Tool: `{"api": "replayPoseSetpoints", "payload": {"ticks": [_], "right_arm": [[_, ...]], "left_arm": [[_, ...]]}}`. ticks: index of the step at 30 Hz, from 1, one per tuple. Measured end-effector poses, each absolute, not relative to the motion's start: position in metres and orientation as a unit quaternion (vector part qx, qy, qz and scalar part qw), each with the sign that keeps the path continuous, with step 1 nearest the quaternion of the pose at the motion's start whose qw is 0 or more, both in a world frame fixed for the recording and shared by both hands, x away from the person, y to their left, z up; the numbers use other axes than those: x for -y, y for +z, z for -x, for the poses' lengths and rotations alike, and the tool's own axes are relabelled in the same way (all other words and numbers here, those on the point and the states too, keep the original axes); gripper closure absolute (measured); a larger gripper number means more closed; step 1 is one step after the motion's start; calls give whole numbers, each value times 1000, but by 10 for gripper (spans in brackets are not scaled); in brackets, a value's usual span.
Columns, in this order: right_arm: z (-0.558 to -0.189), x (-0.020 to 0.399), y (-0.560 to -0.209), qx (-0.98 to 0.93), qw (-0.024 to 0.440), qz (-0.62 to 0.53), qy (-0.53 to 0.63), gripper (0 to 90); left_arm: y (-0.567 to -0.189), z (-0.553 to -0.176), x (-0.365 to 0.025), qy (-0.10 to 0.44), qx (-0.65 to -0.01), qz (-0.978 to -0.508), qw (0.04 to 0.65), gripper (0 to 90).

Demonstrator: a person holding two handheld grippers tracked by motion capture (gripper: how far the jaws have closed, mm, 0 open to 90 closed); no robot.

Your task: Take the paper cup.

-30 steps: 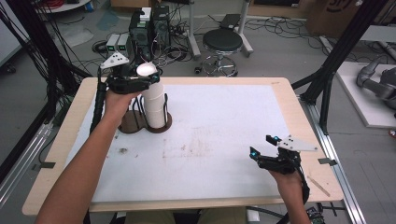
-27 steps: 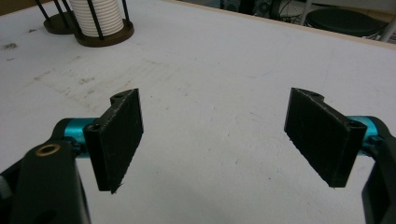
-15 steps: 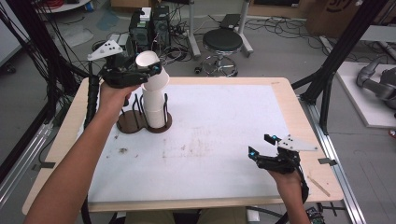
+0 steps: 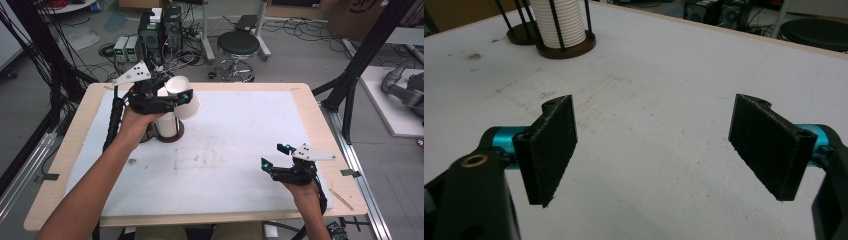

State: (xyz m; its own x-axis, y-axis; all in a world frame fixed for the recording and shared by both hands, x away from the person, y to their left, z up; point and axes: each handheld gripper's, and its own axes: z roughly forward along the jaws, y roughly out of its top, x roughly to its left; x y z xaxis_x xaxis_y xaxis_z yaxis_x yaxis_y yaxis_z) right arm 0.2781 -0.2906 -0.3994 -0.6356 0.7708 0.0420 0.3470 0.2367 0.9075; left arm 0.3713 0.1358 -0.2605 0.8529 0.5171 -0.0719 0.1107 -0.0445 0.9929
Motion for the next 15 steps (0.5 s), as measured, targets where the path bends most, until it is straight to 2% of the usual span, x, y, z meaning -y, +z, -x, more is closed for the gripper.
{"api": "replayPoseSetpoints", "payload": {"ticks": [15], "right_arm": [[-285,273,-399,-772,201,-344,496,198]], "left_arm": [[-296,-356,-117,134,-198,-732,638,335]]}}
